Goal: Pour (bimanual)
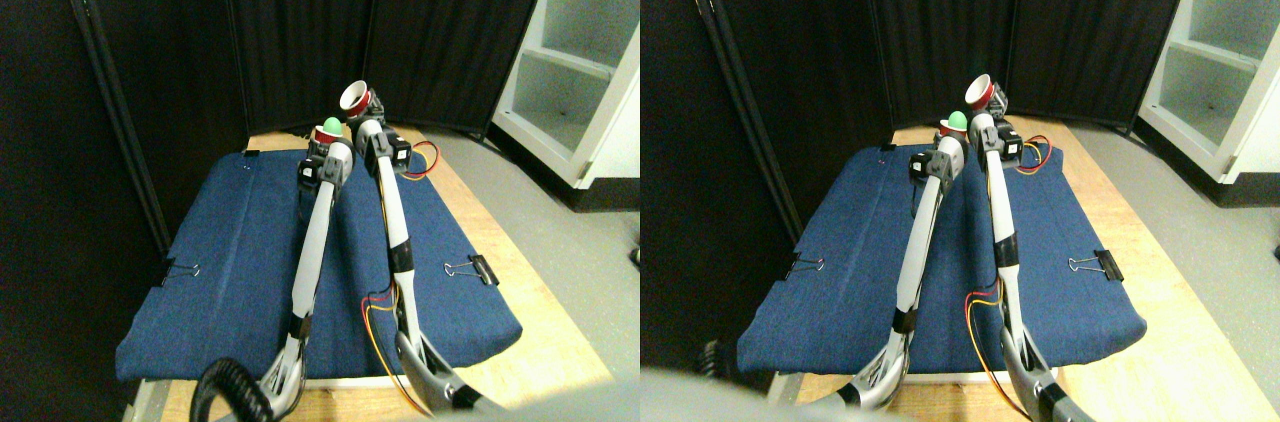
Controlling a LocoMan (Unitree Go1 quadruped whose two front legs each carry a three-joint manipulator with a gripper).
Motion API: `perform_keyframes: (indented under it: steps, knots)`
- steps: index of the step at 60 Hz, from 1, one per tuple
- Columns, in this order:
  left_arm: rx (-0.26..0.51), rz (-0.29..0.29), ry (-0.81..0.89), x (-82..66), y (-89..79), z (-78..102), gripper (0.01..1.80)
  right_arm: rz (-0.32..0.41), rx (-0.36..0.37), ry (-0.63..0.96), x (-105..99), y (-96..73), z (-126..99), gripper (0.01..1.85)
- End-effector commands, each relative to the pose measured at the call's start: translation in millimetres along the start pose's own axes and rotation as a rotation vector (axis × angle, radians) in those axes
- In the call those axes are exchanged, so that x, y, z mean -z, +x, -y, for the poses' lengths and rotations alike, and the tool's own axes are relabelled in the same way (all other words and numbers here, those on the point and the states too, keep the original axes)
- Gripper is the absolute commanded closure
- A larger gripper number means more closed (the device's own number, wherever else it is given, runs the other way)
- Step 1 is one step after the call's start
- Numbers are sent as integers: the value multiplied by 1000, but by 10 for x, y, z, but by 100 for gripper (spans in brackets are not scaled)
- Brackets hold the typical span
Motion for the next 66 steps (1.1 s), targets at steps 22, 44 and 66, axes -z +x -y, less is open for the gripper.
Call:
perform_keyframes:
  steps: [22, 44, 66]
  knots:
    - [67, 19, 22, -226, 69, 27, 148, 29, 62, 239, -33, 43, 154, 153]
    - [81, 65, 53, -584, 133, -131, 148, 48, 77, 252, -49, 13, 312, 153]
    - [80, 124, 43, -752, 218, -463, 148, 46, 49, 342, 40, -56, 515, 153]
